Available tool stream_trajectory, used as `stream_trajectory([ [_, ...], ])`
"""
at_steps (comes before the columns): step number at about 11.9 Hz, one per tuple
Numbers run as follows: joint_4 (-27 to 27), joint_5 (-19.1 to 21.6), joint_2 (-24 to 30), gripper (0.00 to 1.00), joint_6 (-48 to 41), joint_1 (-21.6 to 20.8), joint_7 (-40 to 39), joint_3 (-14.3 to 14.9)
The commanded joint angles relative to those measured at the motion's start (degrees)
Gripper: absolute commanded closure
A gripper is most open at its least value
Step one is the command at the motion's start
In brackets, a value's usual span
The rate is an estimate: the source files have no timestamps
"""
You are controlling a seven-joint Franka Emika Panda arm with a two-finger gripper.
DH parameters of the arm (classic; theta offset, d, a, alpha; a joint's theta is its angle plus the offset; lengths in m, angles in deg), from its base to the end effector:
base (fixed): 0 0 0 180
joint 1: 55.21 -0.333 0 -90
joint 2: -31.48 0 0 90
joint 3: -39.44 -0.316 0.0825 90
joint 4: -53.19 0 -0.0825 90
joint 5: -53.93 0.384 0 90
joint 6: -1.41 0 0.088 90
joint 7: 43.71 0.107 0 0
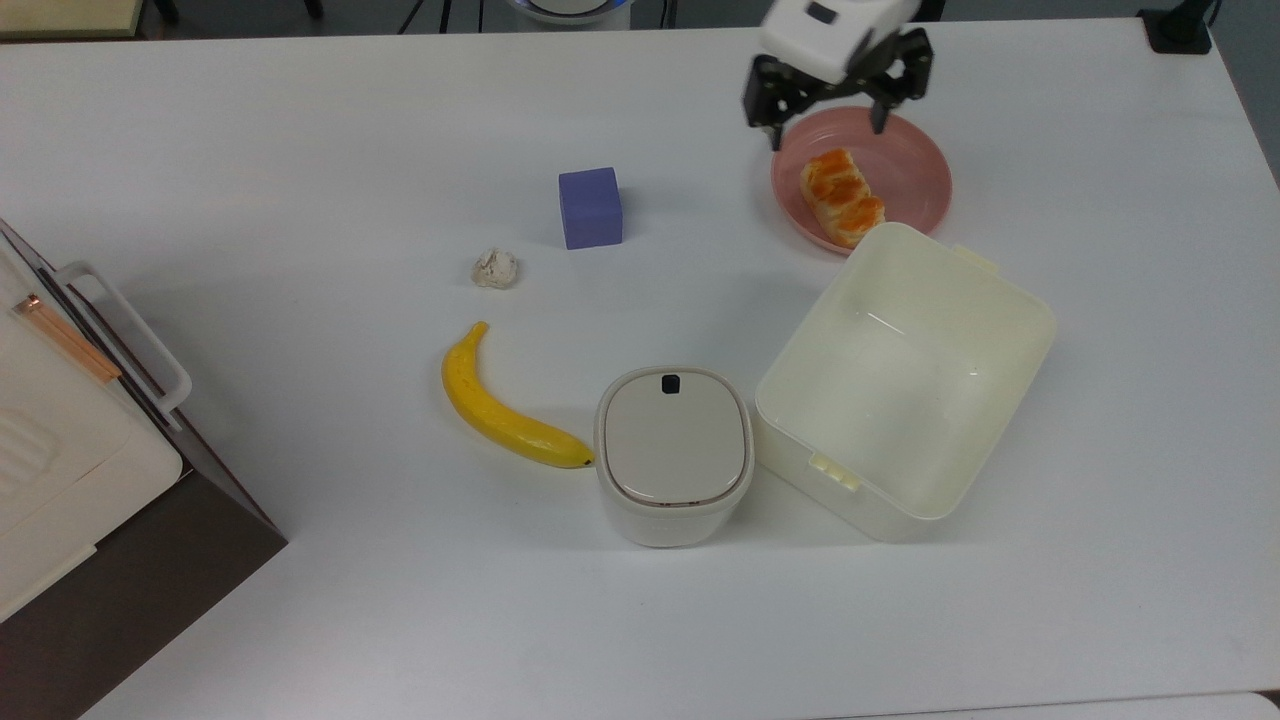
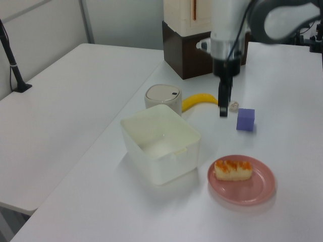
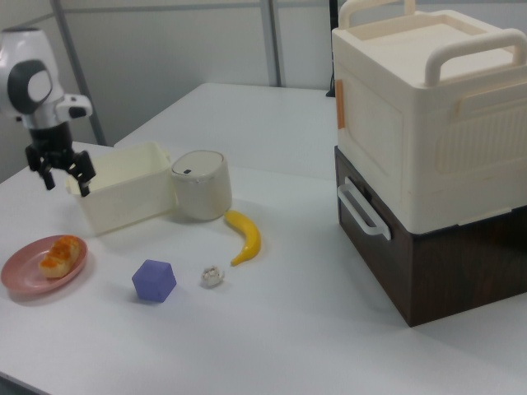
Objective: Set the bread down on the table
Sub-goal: 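Move the gripper over the bread slice on the pink plate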
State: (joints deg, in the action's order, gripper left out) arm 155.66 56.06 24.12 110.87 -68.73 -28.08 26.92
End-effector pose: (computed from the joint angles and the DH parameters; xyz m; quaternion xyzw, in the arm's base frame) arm 0.5387 0.2605 0.4775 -0.9960 -0.0836 0.0128 0.0287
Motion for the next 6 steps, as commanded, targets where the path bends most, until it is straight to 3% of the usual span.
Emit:
stream_trajectory([
  [1, 7.0, -2.3, -1.5, 0.0, 7.3, -2.6, 3.4, -2.3],
  [6, 7.7, -3.7, -7.4, 0.0, 10.7, -5.1, 6.7, -2.3],
])
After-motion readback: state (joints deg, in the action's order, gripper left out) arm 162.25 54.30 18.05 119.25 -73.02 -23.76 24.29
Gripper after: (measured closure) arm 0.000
